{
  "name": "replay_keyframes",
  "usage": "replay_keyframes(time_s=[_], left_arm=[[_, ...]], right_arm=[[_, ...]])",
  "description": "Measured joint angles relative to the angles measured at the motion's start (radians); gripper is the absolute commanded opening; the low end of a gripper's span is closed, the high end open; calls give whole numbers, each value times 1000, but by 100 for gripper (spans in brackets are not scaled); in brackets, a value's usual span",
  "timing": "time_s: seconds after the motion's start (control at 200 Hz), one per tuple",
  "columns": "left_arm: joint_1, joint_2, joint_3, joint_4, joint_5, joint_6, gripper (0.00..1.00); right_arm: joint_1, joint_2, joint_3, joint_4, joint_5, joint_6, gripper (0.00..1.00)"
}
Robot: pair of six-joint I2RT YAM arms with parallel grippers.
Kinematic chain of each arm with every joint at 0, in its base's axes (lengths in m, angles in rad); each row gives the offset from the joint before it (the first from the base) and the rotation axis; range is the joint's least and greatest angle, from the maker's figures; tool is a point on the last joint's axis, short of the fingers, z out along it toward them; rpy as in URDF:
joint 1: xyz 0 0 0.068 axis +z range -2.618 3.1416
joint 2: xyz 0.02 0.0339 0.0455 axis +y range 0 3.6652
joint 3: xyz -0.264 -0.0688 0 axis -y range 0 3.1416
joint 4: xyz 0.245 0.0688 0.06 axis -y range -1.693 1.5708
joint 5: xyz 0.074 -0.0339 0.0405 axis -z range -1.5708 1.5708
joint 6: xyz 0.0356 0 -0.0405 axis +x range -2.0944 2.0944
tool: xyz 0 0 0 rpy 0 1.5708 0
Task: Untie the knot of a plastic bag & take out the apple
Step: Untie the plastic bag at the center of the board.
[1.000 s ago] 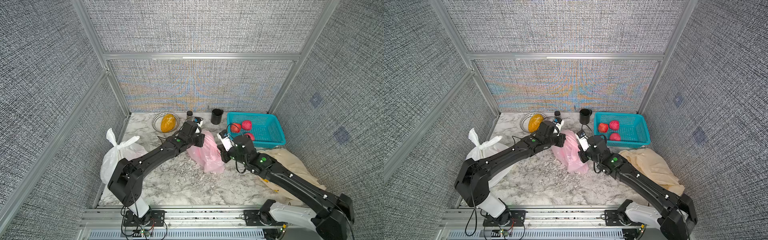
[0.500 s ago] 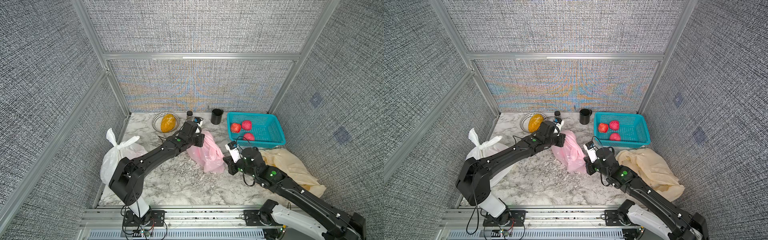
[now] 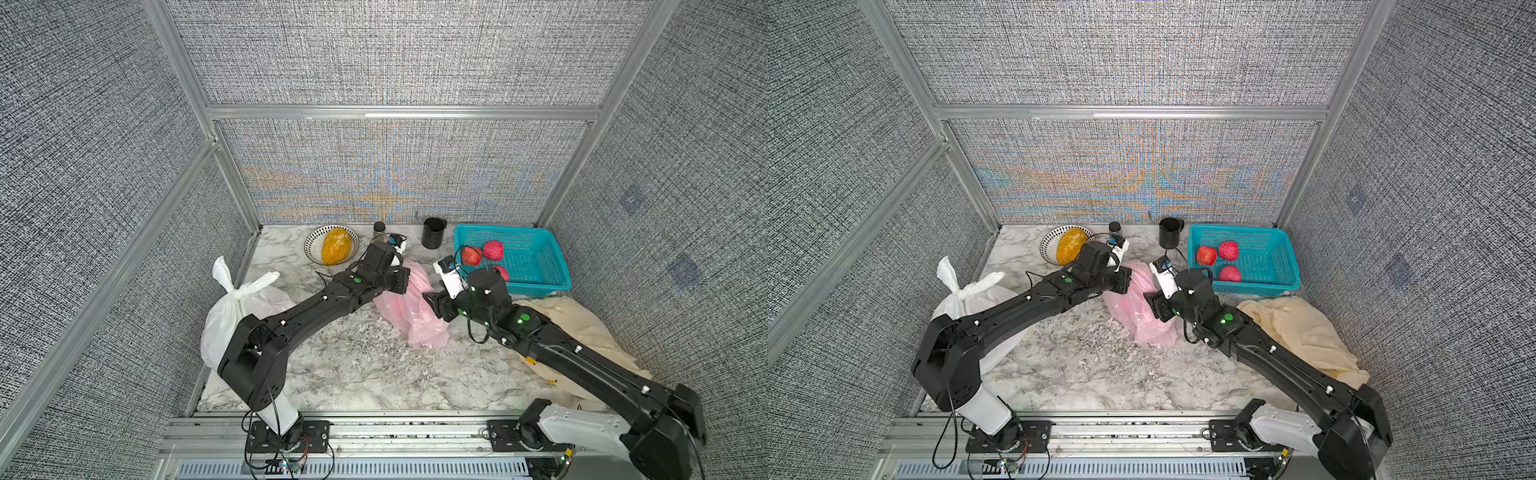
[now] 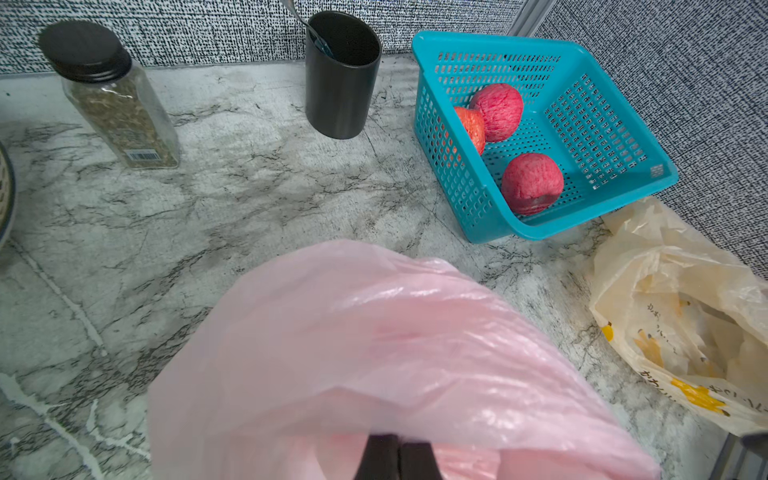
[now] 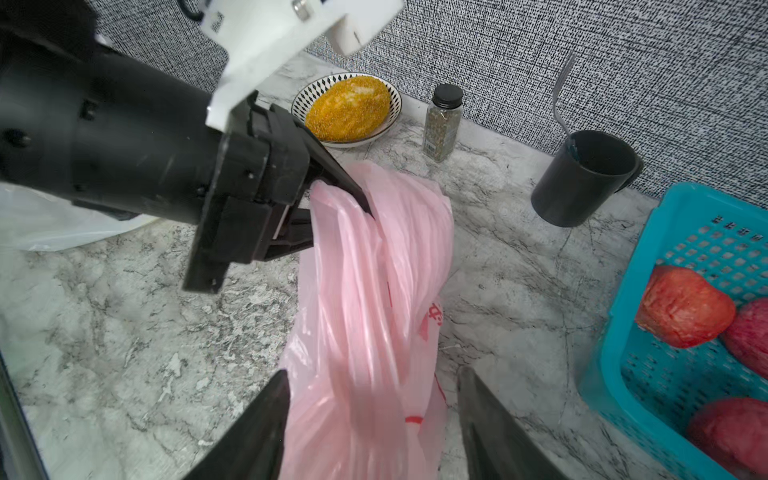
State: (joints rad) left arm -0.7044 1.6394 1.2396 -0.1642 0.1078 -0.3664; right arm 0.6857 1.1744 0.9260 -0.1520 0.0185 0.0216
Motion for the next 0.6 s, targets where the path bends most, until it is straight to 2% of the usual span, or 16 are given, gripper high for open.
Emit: replay_keyframes(time_s=[0.16, 0.255, 0.31, 0.325, 0.37, 0.475, 0.5, 0.601], left_arm=[[0, 0, 0, 1, 0, 0, 0], [0, 0, 0, 2, 0, 0, 0], [0, -3, -2, 2, 0, 0, 0], [0, -3, -3, 2, 0, 0, 0], [0, -5, -4, 2, 0, 0, 0], [0, -5, -4, 3, 0, 0, 0], [0, -5, -4, 3, 0, 0, 0], [0, -5, -6, 5, 0, 0, 0]], right_arm=[[0, 77, 47, 29, 5, -46, 65], [0, 103, 53, 37, 14, -65, 60], [0, 113, 54, 40, 23, -74, 49], [0, 115, 55, 41, 25, -77, 41], [1, 120, 56, 43, 25, -81, 26], [1, 114, 55, 42, 32, -76, 3], [1, 106, 53, 43, 35, -76, 0], [1, 61, 39, 45, 43, -73, 0]])
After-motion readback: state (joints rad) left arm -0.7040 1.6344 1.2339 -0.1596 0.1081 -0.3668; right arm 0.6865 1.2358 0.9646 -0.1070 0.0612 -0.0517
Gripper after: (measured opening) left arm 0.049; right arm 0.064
